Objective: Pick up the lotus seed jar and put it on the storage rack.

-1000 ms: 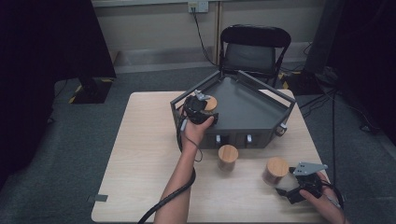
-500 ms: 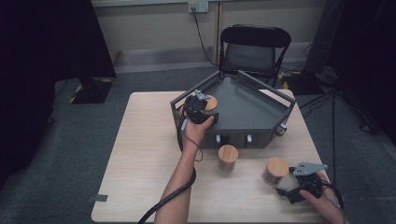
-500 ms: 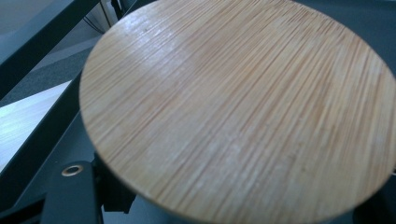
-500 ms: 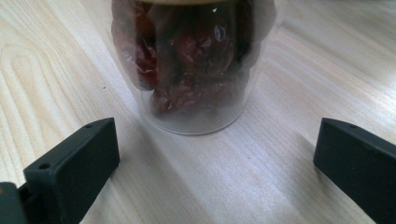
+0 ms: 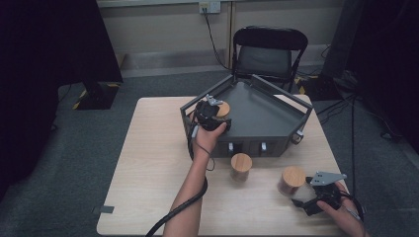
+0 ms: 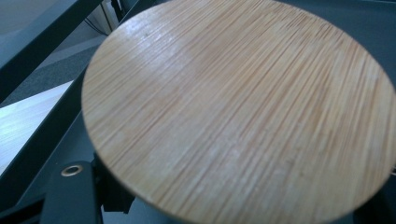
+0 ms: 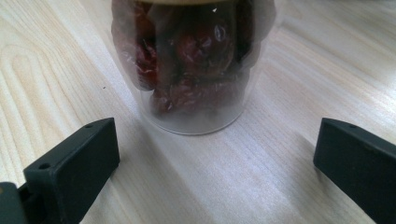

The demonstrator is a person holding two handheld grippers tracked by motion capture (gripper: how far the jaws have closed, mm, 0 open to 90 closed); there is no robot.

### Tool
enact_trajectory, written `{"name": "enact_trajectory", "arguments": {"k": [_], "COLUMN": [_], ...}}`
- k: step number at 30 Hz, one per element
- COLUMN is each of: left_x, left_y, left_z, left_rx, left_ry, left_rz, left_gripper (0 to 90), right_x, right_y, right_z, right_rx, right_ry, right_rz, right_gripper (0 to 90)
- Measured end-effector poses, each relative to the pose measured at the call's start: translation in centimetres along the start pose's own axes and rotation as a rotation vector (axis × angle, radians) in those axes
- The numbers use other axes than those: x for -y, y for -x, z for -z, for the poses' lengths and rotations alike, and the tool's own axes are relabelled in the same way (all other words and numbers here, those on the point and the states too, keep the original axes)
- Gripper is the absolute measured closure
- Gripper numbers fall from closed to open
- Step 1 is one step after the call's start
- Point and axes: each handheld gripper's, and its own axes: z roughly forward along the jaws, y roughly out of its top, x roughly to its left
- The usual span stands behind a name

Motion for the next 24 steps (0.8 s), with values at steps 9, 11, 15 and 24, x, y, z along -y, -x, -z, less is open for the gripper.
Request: {"name": "enact_trajectory", "arguments": {"k": [9,11,15,24], "left_x": [-0.3,-0.35,-0.4,-0.24], "left_y": [0.14,0.22,0.27,0.09], "left_z": [0.12,0.14,0.31,0.64], "left_rx": [0.001,-0.002,-0.006,0.003], "left_ry": [-0.004,-0.005,-0.001,0.003], "left_rz": [0.012,0.013,0.017,0.029], "left_gripper": [19.9,16.8,13.6,7.9], "right_x": [0.0,0.0,0.0,0.0], "right_y": [0.0,0.0,0.0,0.0], "right_z": [0.0,0.0,0.0,0.0], "right_rx": [0.0,0.0,0.0,0.0], "right_ry": [0.0,0.0,0.0,0.0], "right_rz": [0.0,0.0,0.0,0.0], "right_gripper": [0.0,0.0,0.0,0.0]}}
